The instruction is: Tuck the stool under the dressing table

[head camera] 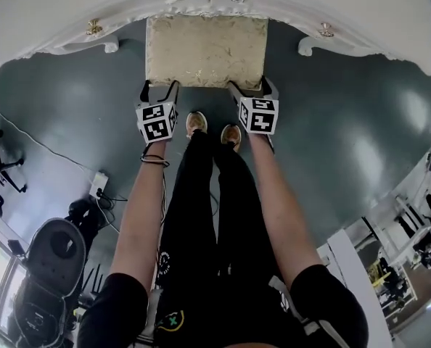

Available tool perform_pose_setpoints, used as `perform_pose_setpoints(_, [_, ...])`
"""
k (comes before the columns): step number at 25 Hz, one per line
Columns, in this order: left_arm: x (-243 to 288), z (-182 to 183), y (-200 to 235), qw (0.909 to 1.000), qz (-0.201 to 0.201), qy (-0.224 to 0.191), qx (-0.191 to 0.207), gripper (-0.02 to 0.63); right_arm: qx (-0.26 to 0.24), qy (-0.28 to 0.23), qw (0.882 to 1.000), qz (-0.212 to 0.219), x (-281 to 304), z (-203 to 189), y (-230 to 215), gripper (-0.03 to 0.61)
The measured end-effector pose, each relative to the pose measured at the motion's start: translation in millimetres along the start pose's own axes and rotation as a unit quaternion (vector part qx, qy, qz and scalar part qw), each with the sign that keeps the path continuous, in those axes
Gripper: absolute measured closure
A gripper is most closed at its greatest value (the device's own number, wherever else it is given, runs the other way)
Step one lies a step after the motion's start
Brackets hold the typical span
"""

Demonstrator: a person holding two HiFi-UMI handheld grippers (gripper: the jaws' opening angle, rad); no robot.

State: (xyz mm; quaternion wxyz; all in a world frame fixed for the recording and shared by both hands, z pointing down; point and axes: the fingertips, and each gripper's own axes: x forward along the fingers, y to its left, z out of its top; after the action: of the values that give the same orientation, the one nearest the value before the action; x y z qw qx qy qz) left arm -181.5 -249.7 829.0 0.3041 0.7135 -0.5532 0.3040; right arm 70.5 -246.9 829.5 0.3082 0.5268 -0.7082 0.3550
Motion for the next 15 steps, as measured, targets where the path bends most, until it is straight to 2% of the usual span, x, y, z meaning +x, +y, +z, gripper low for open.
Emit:
perform_pose_setpoints(6, [18,27,0,0.9998,-0.013,0.003,-0.013,0.233,0.015,-0.017,0.999,-0.041,7,31,-15,0.143])
perform_pose_setpoints(15, [45,62,3,0.9994,0.016,-0.024,-0.021,0.27,0.019,-0.049,0.996,-0.07,27,67,-25,0.16])
